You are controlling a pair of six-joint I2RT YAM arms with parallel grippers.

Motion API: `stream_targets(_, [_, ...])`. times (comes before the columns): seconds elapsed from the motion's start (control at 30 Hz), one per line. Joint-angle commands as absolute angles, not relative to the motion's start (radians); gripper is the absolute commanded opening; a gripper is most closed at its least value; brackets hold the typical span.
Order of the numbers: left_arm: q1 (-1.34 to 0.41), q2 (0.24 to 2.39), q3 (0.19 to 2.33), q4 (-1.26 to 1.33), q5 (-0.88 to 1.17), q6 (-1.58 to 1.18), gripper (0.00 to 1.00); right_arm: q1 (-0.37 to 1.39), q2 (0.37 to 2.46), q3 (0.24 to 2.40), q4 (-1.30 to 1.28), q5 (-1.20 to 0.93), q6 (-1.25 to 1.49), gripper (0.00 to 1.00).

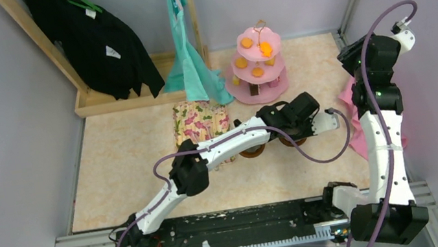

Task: Serve the afternoon tea
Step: Place the cup on the coaster.

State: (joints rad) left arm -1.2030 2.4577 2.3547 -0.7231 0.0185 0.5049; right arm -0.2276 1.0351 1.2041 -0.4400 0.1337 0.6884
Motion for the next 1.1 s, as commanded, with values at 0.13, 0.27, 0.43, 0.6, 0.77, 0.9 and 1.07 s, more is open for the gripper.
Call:
stream_targets(0.13, [-1.209,2.474,2.392,-0.694,0.034,0.495,0.30,-0.236,1.027,1.214,-0.390,0.139,0.674,0.38])
stream_targets(0.27, [-1.210,2.469,2.387,-0.700,0.010,0.492,0.43,-0.236,1.028,1.212,-0.387,0.135,0.673,0.38])
stream_targets(0.43, [-1.209,2.445,2.364,-0.690,-0.031,0.490,0.60,-0.236,1.029,1.212,-0.388,0.132,0.671,0.38])
stream_targets(0.6, [-1.209,2.407,2.327,-0.669,-0.075,0.487,0.66,-0.236,1.027,1.211,-0.390,0.133,0.668,0.38])
stream_targets(0.77, [-1.208,2.357,2.297,-0.658,-0.109,0.480,0.68,-0.236,1.030,1.212,-0.391,0.133,0.664,0.38])
stream_targets(0.9, [-1.205,2.281,2.218,-0.629,-0.133,0.465,0.70,-0.236,1.039,1.213,-0.395,0.138,0.656,0.38])
stream_targets(1.07, [-1.191,2.153,2.114,-0.594,-0.175,0.406,0.75,-0.236,1.061,1.219,-0.393,0.118,0.647,0.38])
